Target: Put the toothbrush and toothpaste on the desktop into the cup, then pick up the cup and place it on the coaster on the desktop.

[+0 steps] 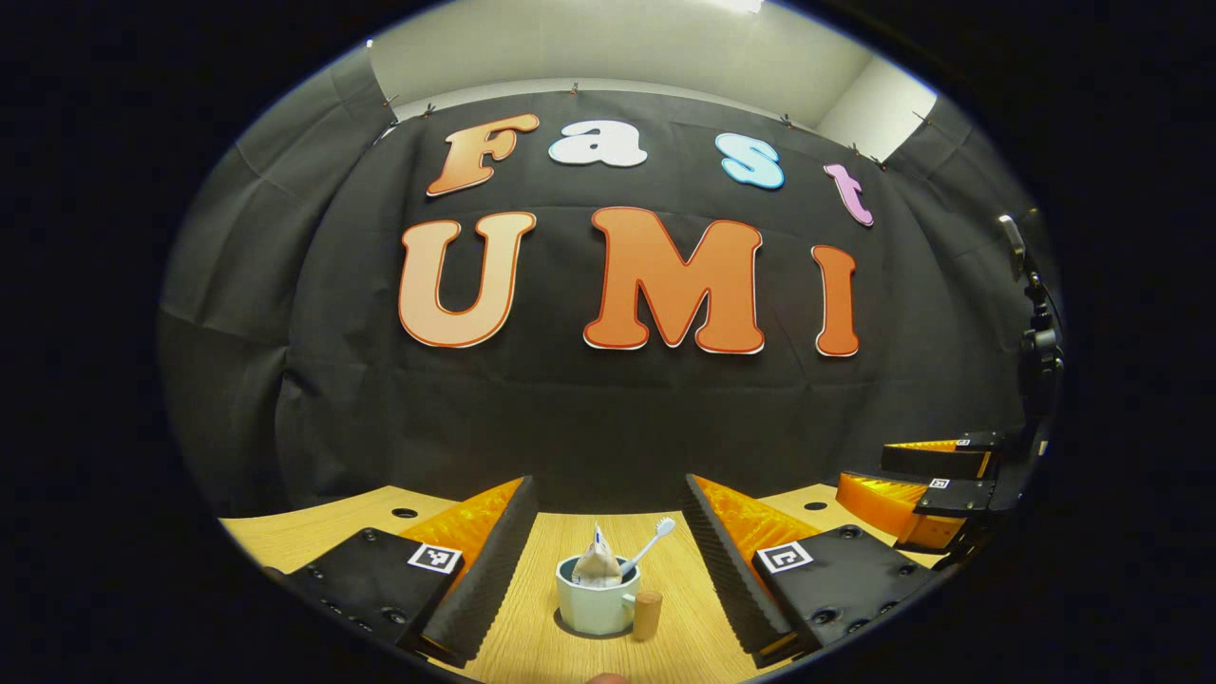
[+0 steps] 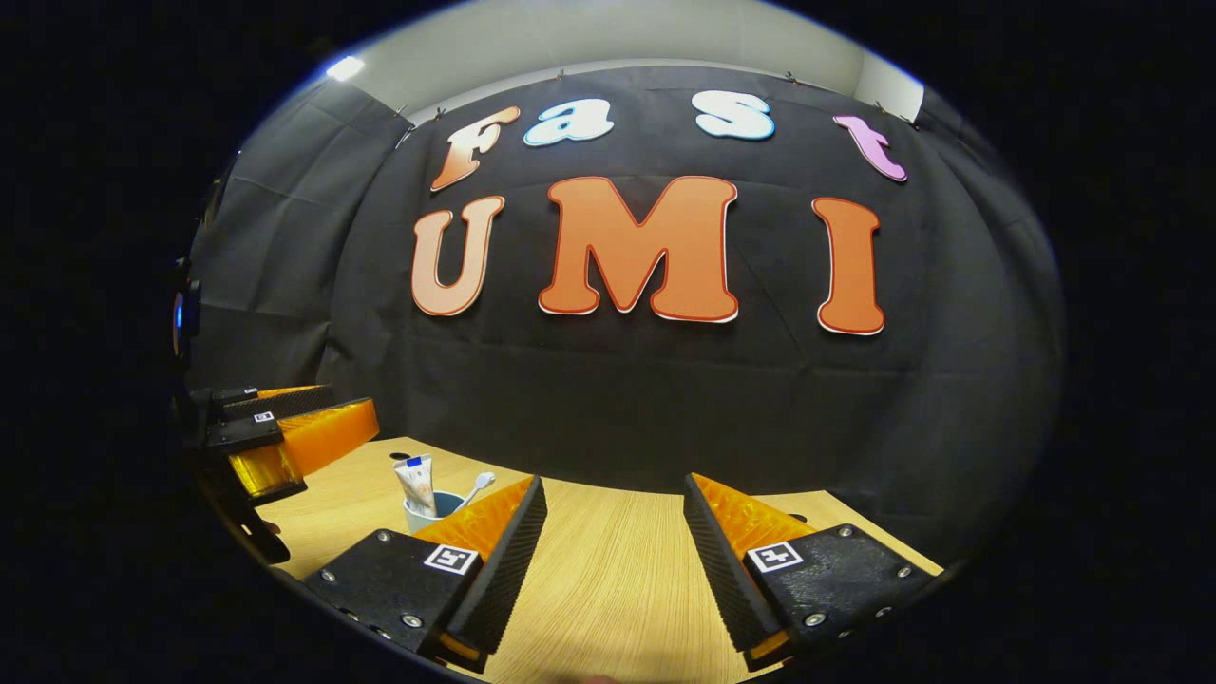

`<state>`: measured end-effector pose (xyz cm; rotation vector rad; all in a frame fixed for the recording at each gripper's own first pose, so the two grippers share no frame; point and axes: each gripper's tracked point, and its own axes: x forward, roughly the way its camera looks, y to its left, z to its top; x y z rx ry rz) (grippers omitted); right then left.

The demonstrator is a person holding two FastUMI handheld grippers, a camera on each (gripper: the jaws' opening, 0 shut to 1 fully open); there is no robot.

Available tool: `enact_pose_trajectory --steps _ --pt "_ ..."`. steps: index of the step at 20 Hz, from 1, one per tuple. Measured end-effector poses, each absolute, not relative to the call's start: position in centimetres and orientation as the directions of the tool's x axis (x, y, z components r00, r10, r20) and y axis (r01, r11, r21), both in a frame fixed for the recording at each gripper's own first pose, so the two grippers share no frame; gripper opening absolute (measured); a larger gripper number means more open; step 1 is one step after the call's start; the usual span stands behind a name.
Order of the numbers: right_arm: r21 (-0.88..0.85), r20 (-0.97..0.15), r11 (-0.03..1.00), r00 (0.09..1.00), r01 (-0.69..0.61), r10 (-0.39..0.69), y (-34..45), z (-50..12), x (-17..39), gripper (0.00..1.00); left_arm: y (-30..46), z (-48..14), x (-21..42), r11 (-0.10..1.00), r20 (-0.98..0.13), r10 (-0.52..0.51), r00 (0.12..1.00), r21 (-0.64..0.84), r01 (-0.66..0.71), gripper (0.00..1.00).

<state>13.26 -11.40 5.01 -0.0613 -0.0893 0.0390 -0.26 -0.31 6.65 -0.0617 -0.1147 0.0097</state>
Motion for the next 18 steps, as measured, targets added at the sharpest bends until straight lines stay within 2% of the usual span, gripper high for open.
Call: enact_pose_trajectory --steps 1,2,6,7,8,18 --pt "-0.062 0.090 0.997 0.995 -0.038 0.044 -11.3 5.1 13.3 0.84 -0.4 6.6 -0.2 0.998 0.114 0.013 0.993 -0.055 -0.007 0.97" --pt "-0.061 0.092 0.997 0.995 -0.036 0.042 -11.3 5.2 13.2 0.88 -0.5 6.7 -0.3 0.999 0.117 0.011 0.993 -0.051 -0.005 0.97" --pt "-0.059 0.102 0.998 0.994 -0.036 0.041 -11.3 5.6 13.0 0.88 -0.5 7.0 -0.4 0.999 0.121 0.014 0.993 -0.043 -0.009 0.97" --pt "-0.060 0.103 0.998 0.994 -0.033 0.039 -11.4 5.6 13.0 0.84 -0.3 6.6 -0.3 0.999 0.112 0.021 0.993 -0.034 -0.017 0.98" --pt "-0.062 0.102 0.998 0.994 -0.030 0.036 -11.4 5.6 13.1 0.88 -0.4 6.7 -0.3 0.999 0.116 0.017 0.993 -0.031 -0.014 0.96" --pt "-0.070 0.097 0.997 0.995 -0.024 0.031 -11.5 5.6 13.0 0.89 -1.8 6.8 -0.8 1.000 0.120 -0.017 0.993 0.001 0.017 0.97"
